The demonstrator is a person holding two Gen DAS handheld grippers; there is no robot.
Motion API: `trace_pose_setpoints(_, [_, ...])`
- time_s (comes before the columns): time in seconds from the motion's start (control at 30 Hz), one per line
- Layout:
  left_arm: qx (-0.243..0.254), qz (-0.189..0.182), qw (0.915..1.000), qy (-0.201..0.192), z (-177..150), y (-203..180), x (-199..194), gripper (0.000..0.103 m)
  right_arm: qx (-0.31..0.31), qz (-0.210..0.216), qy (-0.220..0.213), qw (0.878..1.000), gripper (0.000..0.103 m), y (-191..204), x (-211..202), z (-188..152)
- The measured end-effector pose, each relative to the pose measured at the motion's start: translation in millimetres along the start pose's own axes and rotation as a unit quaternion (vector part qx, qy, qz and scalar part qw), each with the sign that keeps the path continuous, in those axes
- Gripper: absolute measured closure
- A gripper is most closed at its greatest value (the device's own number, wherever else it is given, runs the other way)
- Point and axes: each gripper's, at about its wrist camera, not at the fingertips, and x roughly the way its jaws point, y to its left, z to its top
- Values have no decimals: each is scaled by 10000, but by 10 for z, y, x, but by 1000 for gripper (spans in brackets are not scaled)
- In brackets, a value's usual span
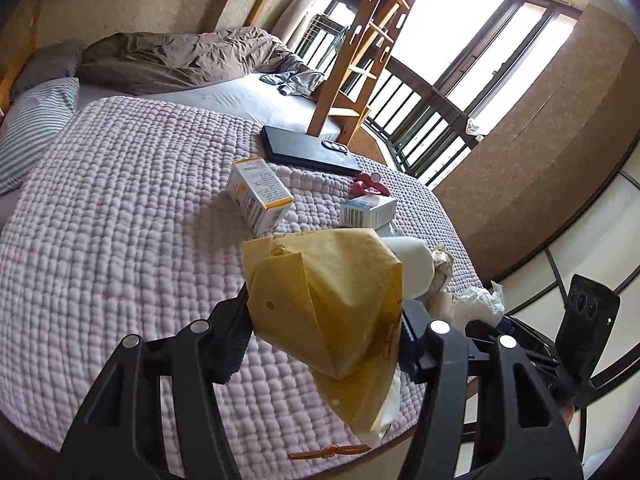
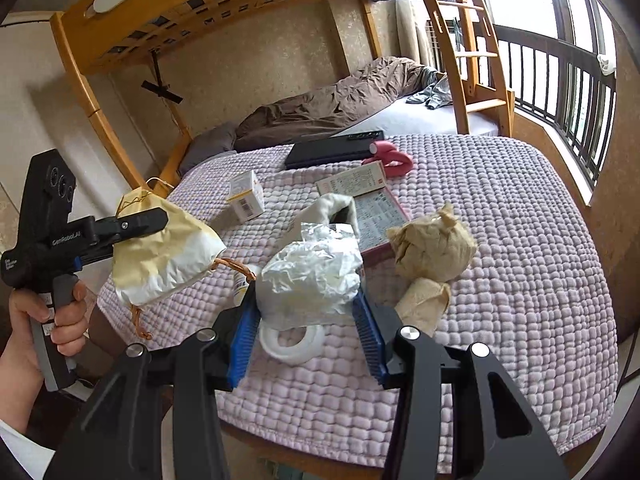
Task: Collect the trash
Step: 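Carry the paper bag in the left gripper to the bucket while the right carries the plastic bag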
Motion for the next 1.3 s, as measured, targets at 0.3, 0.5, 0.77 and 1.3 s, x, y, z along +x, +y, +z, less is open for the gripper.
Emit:
trace_pose_setpoints(0.3, [529, 276, 9982, -80, -308, -153, -206, 43, -74, 212, 70, 9997, 58, 206, -95, -139])
trace_pose_setpoints(0.5, [553, 126, 9984, -27, -511, -154, -315, 43, -21, 318, 199, 9993, 58, 277, -188, -313])
trace_pose_setpoints(0.77, [530, -126, 9984, 141, -727, -202, -380, 43, -37, 440, 360, 9984, 58, 395, -331, -540])
trace_pose_setpoints(1.3, [868, -157, 9947, 520, -1162, -374, -460, 43, -20, 466, 579, 9972, 58, 519, -592, -905])
